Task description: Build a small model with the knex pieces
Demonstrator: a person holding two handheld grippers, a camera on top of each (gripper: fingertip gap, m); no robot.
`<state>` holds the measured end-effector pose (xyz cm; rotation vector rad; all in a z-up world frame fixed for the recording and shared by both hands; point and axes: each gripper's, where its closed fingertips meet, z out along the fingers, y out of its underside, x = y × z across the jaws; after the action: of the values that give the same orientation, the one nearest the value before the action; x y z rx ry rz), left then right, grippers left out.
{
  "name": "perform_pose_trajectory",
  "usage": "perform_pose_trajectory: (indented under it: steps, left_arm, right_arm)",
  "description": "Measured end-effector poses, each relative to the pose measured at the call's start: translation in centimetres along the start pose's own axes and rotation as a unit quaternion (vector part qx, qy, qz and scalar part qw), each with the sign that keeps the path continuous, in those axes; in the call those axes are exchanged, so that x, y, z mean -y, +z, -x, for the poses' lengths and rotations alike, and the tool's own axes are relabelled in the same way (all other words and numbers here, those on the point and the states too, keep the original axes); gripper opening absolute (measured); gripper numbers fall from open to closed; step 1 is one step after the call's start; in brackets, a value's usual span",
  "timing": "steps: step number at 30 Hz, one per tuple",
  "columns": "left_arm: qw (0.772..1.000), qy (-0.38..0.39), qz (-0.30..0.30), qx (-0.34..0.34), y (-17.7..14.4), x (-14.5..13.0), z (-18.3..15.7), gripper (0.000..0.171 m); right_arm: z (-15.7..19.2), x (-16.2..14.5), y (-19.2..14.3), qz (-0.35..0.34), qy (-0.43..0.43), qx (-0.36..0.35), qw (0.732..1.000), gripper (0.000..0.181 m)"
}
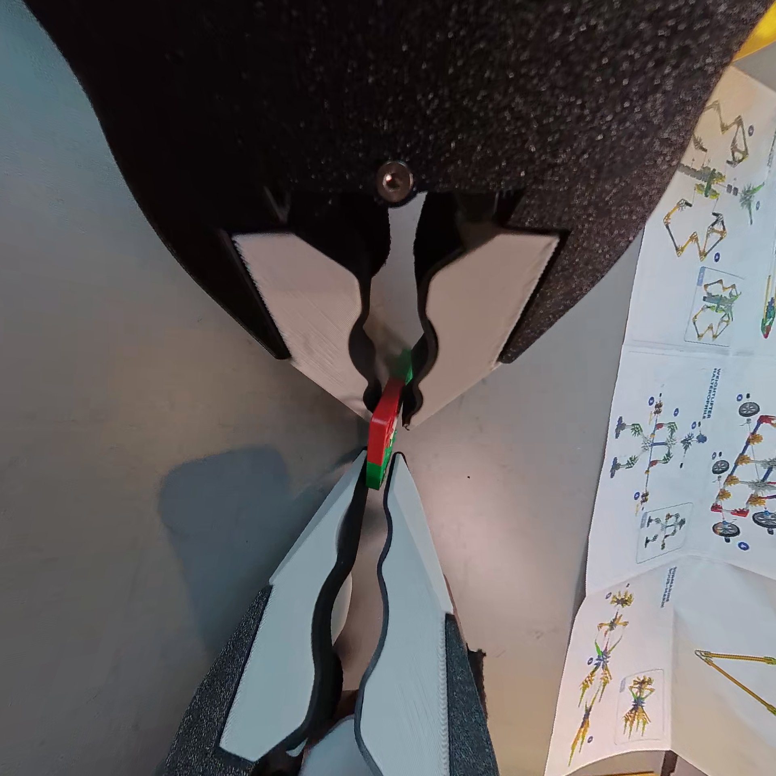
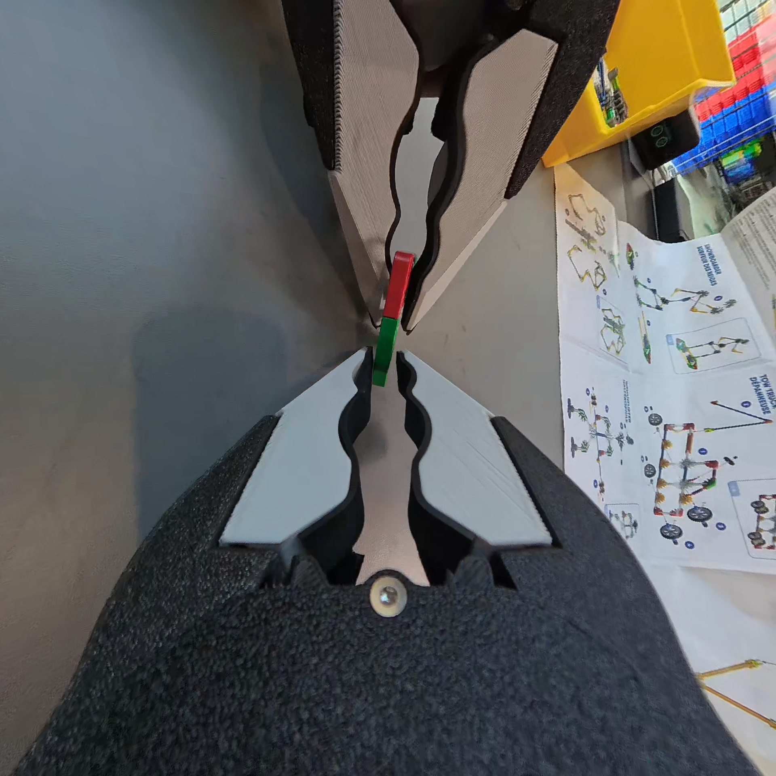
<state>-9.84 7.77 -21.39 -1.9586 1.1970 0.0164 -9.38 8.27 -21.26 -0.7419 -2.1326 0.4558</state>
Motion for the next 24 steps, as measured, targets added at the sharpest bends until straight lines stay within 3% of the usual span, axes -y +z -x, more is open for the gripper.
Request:
perform_pose_trajectory:
  steps: [12,17,24]
  left_arm:
    - [1.000,0.011,-0.006,-0.014,-0.1,-0.1,-0.5,0.009]
    - [0.998,0.039,0.040,0.001,-0.9,-1.4,0.0,0.010]
    - [0.997,0.068,0.043,0.012,-1.0,-1.5,-0.1,0.005]
  right_arm:
    - [0.1,0.5,0.6,0.001,0.039,0.026,0.999,0.008]
    - [-0.1,0.3,0.7,0.024,0.030,0.029,0.999,0.005]
    - [-0.1,0.4,0.7,0.053,-0.062,-0.011,0.997,0.006]
